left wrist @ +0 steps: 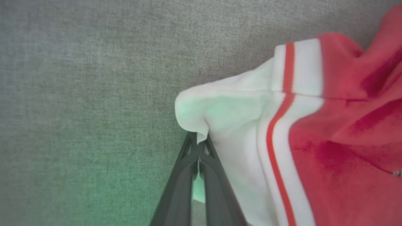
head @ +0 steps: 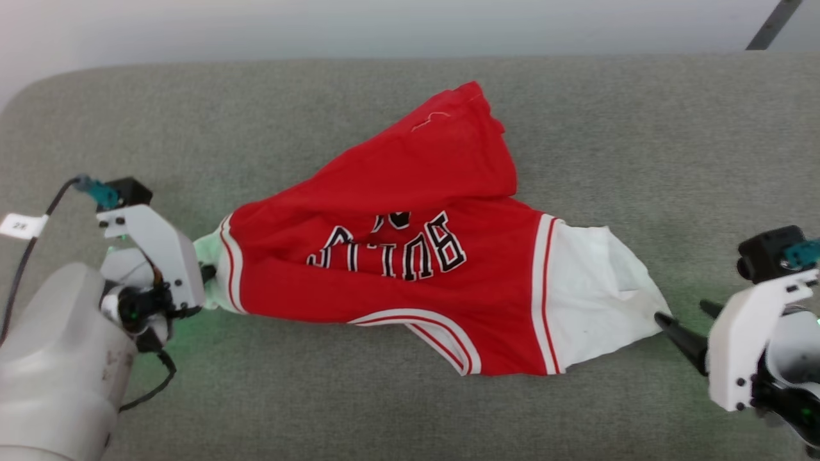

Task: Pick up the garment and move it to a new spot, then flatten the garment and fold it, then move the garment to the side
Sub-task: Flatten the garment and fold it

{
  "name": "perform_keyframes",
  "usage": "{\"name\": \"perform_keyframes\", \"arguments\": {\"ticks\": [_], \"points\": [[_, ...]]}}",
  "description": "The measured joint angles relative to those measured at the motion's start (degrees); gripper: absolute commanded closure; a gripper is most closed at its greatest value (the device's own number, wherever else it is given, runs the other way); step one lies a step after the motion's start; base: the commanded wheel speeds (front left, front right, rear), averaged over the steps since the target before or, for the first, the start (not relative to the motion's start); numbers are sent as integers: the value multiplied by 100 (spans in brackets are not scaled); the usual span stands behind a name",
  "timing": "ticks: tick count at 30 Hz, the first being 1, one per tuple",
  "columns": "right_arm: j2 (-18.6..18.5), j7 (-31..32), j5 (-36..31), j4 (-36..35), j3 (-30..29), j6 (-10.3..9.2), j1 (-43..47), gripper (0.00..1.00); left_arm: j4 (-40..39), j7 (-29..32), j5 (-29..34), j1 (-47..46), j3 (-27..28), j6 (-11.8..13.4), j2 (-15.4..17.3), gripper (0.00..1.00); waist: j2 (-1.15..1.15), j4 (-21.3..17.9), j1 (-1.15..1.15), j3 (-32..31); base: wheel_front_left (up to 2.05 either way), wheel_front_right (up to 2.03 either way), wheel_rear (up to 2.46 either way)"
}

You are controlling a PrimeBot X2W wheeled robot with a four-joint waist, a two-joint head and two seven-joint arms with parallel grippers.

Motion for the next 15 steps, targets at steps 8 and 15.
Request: {"name": "perform_keyframes", "arguments": {"ticks": [8,15], "points": [[153,650,-194,1274,176,-1,-668,0,59,-145,25,-234,-63,-29,-116,100,0,192,0,168,0,0,0],[157,1057,63,1780,336,-4,-1093,100,144,-156,-2,-331,-133,-53,-155,100,0,280,0,169,0,0,0]]}}
